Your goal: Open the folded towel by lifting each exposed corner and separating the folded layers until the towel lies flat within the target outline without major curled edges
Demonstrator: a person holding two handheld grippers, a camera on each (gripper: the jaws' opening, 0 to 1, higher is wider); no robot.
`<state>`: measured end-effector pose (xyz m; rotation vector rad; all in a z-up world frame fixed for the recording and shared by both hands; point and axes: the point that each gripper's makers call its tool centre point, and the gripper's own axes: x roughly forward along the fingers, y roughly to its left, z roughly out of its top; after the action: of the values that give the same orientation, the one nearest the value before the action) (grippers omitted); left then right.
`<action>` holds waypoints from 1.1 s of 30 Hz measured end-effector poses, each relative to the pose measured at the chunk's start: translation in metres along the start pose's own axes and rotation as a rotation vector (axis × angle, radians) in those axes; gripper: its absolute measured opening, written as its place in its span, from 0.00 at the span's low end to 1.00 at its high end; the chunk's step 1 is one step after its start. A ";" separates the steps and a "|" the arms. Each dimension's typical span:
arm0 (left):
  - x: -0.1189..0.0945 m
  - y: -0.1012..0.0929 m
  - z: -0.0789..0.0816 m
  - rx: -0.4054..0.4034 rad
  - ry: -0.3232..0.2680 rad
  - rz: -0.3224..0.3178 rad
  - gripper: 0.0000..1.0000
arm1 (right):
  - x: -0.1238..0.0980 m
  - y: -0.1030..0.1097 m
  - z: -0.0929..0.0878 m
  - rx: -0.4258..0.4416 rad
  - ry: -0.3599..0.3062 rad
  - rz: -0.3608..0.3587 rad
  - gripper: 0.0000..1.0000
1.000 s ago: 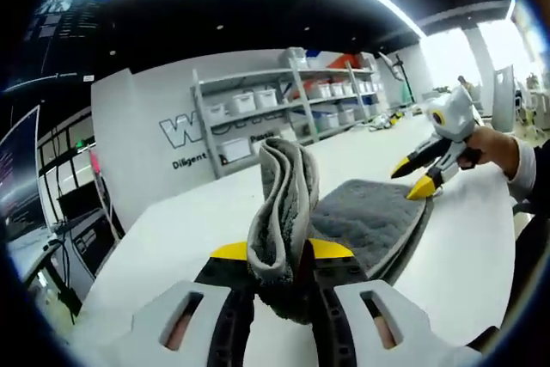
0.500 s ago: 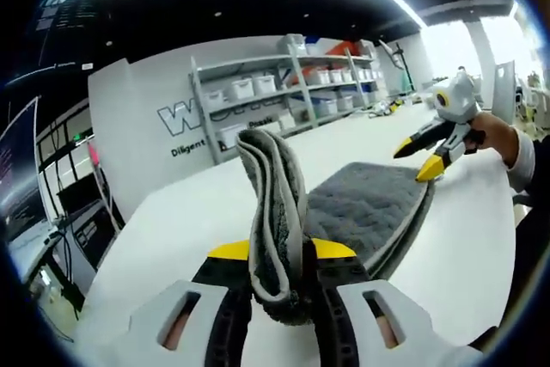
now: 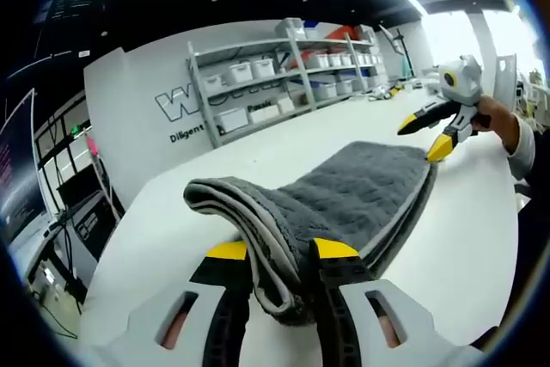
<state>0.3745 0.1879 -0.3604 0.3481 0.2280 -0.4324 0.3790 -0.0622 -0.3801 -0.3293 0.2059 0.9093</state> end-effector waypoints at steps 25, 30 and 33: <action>0.000 0.005 -0.015 -0.010 0.055 -0.010 0.29 | -0.008 0.007 -0.024 0.030 0.107 0.089 0.36; -0.001 0.006 -0.018 -0.006 0.068 -0.011 0.31 | -0.009 0.008 -0.024 0.046 0.108 0.095 0.30; -0.002 0.007 -0.022 -0.010 0.084 -0.016 0.31 | -0.009 0.009 -0.027 0.047 0.115 0.101 0.29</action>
<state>0.3728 0.2029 -0.3785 0.3551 0.3150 -0.4324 0.3658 -0.0732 -0.4039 -0.3301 0.3518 0.9847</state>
